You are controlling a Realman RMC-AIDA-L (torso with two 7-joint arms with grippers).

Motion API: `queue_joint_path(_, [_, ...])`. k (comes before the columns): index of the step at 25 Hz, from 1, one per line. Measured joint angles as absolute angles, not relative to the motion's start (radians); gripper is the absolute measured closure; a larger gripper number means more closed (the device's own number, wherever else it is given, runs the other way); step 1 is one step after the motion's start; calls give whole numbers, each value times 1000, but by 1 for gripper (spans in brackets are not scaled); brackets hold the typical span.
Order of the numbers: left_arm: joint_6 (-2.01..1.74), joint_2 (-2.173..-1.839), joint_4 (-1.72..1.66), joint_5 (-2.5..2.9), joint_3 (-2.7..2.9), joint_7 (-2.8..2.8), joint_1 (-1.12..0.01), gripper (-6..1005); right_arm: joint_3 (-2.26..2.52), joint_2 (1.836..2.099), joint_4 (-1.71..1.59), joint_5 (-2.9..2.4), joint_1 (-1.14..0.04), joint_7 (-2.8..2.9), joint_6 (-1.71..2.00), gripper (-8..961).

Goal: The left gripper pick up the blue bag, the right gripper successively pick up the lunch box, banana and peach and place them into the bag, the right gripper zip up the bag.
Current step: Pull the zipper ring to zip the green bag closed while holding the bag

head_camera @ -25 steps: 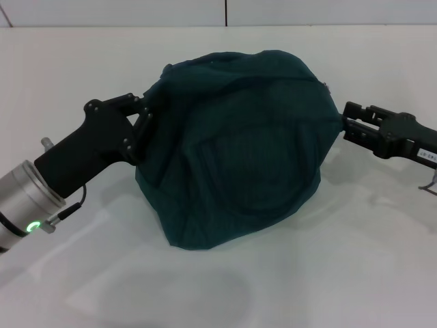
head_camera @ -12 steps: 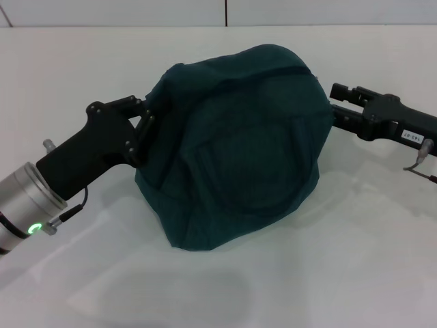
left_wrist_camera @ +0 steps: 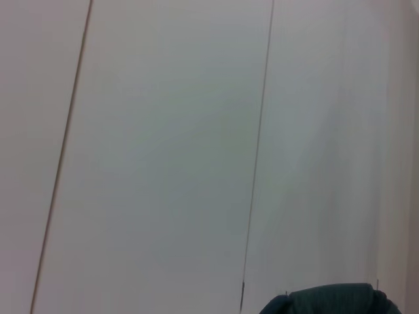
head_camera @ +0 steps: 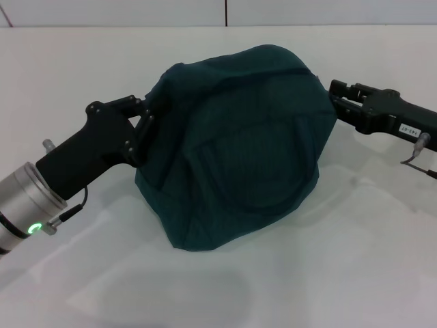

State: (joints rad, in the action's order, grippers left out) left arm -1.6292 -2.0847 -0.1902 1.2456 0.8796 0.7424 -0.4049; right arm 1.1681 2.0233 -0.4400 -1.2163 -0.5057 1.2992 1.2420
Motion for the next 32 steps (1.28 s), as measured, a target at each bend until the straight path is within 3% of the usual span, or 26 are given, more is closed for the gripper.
queue_joint_path(2, [-1629, -2085, -190, 1245, 879, 742, -405, 950, 1178, 2023, -440, -1218, -506, 1299, 1229, 464])
queue_joint_path(8, [-1629, -2085, -190, 1245, 879, 741, -405, 951, 1192, 2025, -440, -1213, -508, 1299, 1200, 567])
queue_joint_path(32, [-1628, -2087, -190, 1242, 879, 736, -403, 950, 1269, 2026, -437, -1145, -537, 1253, 1166, 627])
